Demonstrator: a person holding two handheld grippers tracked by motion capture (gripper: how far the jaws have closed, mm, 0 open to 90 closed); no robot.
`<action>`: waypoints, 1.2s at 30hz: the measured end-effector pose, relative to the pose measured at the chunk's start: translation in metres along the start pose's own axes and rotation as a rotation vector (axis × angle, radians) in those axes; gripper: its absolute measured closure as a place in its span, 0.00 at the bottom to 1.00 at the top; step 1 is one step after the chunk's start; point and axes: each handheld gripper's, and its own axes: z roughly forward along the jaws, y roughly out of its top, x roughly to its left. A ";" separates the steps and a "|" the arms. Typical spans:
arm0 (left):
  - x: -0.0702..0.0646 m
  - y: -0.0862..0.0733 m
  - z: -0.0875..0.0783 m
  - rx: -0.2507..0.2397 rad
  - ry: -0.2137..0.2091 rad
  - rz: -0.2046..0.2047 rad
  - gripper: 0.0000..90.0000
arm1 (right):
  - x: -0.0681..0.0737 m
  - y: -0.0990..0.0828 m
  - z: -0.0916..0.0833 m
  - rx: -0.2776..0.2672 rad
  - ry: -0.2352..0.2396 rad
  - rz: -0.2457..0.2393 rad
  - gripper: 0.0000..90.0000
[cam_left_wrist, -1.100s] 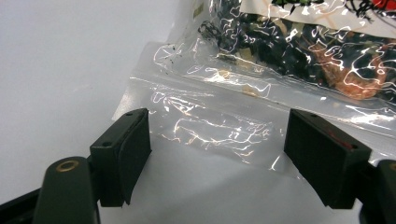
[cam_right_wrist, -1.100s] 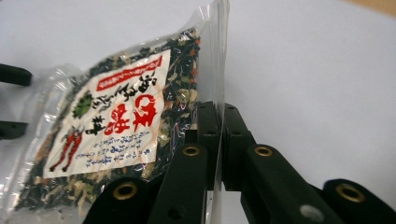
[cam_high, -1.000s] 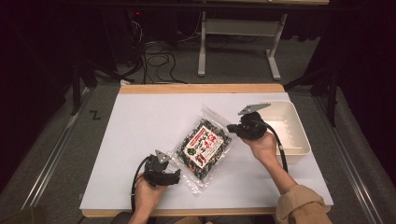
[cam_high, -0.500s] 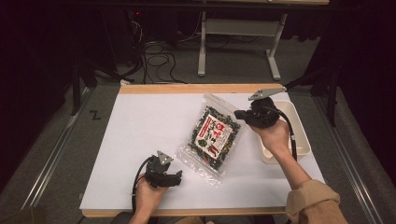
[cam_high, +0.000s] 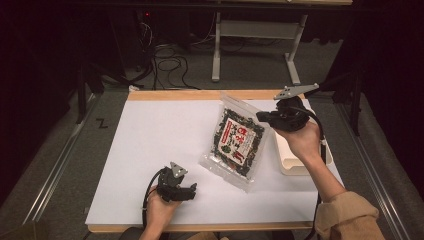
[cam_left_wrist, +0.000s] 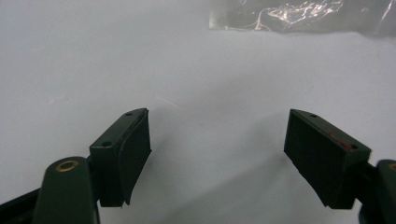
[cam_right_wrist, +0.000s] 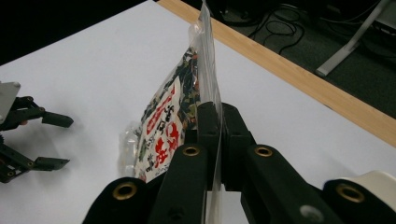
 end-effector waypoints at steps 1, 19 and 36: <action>0.000 0.000 -0.001 -0.007 0.000 0.001 0.26 | 0.000 0.001 -0.002 -0.011 0.009 -0.006 1.00; -0.002 0.000 0.001 -0.008 0.003 0.007 0.26 | 0.011 0.025 -0.044 -0.096 -0.048 -0.084 1.00; -0.003 0.000 0.001 -0.004 0.001 0.009 0.26 | 0.002 0.034 -0.066 -0.145 -0.100 -0.079 1.00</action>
